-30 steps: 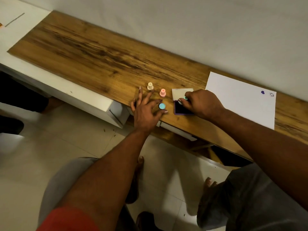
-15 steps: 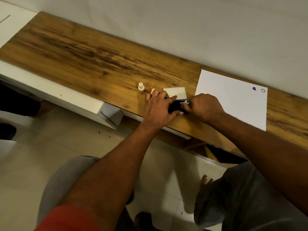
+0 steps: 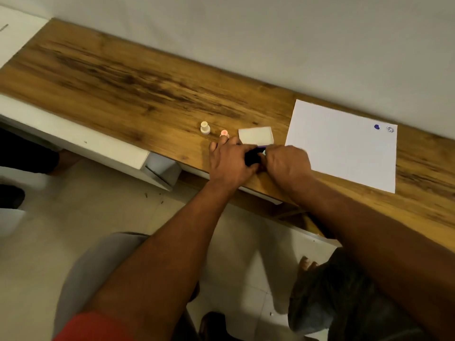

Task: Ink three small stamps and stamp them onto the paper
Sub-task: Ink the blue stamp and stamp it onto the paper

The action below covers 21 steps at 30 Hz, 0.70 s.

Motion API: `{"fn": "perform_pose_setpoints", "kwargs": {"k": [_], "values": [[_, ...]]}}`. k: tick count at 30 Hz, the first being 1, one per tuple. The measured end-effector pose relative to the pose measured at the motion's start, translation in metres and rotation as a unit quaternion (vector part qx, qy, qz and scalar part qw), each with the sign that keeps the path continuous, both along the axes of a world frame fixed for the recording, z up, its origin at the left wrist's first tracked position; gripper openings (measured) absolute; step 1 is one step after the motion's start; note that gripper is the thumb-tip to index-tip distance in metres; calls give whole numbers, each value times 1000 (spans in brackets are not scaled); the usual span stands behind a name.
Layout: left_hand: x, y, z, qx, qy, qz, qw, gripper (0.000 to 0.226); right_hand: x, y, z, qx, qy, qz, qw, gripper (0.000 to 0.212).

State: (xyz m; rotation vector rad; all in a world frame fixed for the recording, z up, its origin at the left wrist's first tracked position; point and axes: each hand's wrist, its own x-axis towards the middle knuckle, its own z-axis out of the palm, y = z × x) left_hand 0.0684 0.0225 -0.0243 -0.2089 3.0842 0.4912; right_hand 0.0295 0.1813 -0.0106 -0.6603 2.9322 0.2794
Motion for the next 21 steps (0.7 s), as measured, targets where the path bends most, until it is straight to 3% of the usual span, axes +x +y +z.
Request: {"fn": "perform_pose_setpoints", "kwargs": {"k": [3, 10, 13, 16, 21], "values": [[-2, 1, 2, 8, -3, 1, 1000, 57, -10, -4, 0, -32, -19, -31, 999, 39], [-7, 3, 10, -31, -4, -3, 1000, 57, -16, -2, 2, -28, -62, -1, 998, 43], [-8, 4, 14, -38, 0, -7, 999, 65, -24, 17, 9, -202, -78, -26, 976, 49], [-9, 5, 16, -55, -10, -20, 998, 72, -41, 57, 22, -424, -56, -92, 899, 57], [-19, 12, 28, -104, 14, -60, 993, 73, -78, 133, 18, -407, -13, -171, 897, 58]]}}
